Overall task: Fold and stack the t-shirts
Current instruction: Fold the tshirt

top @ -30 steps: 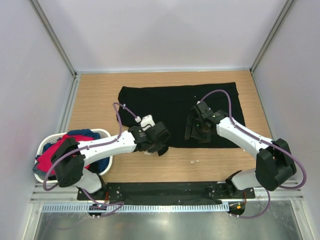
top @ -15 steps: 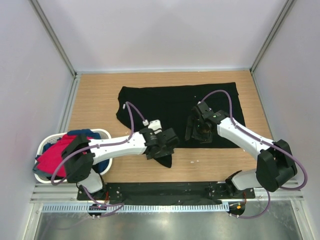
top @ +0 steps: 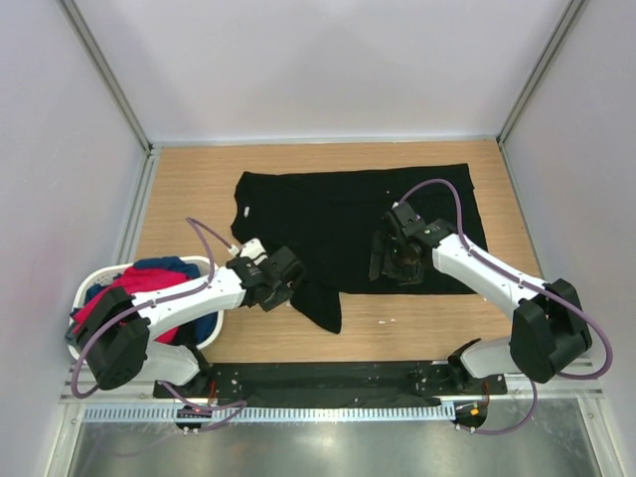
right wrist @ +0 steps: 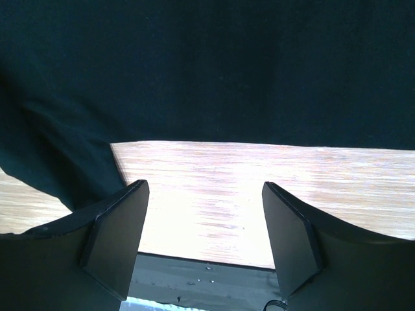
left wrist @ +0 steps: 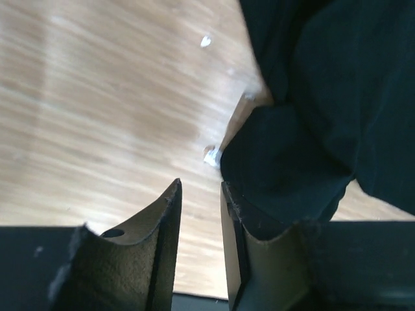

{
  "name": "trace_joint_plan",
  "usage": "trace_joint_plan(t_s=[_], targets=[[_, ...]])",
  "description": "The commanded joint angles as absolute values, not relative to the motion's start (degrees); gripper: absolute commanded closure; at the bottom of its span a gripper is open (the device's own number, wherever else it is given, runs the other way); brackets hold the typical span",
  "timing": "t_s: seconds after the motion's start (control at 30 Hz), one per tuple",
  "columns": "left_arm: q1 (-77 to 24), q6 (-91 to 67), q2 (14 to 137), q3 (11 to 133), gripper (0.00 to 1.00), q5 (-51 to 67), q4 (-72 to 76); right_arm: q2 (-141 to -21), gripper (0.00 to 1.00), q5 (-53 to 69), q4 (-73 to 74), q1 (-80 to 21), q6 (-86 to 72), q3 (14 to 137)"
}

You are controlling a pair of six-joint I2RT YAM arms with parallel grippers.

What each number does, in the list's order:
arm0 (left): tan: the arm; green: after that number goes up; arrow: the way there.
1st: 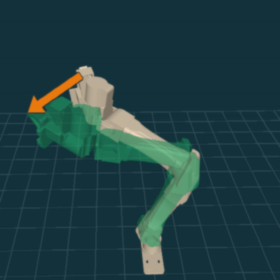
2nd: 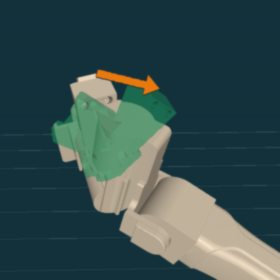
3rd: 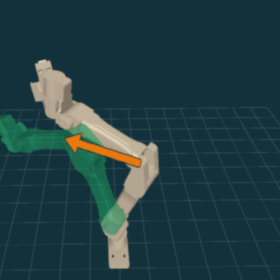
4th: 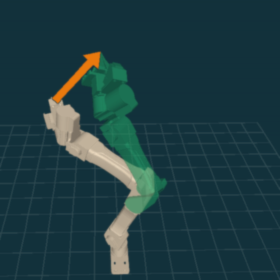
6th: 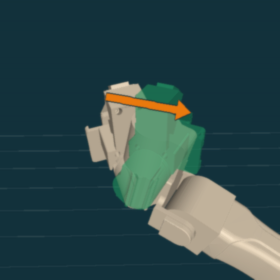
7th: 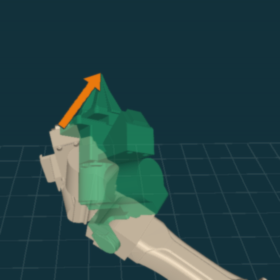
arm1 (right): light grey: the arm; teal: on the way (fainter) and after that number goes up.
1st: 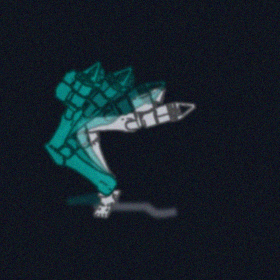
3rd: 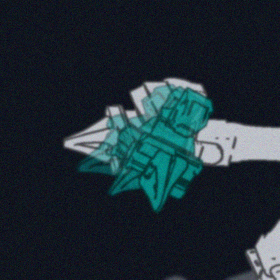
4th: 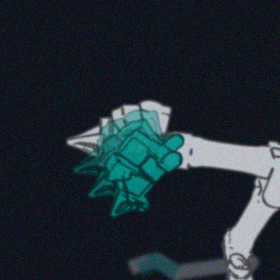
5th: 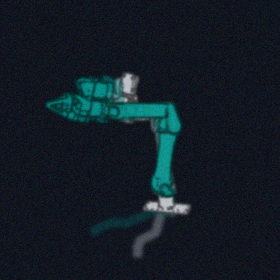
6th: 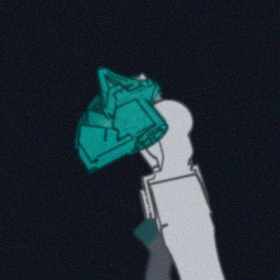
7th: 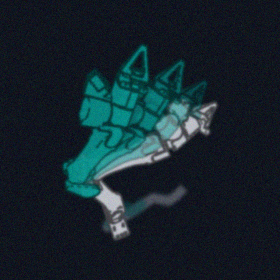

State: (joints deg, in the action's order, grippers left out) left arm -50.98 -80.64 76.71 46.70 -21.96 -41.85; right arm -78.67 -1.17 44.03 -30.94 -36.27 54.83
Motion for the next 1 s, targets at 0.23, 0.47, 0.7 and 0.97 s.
trace_joint_plan(t_s=[0.23,0.47,0.7,0.97], targets=[[-49.39,-77.26,85.42,47.29,0.63,-19.43,-28.57,-78.66,0.23,-1.23,44.03,-30.76,-35.6,55.11],[-49.22,-75.68,90.61,48.87,0.76,-18.54,-27.69,-79.19,0.23,-1.32,44.21,-30.85,-35.51,55.37],[-49.31,-77.42,87.21,49.22,1.0,-20.47,-33.39,-78.84,0.23,-1.85,44.3,-30.85,-35.51,55.28],[-60.8,-90.68,80.86,57.47,1.0,-28.3,-61.12,-79.54,0.23,-2.55,44.47,-30.94,-35.86,55.37]])
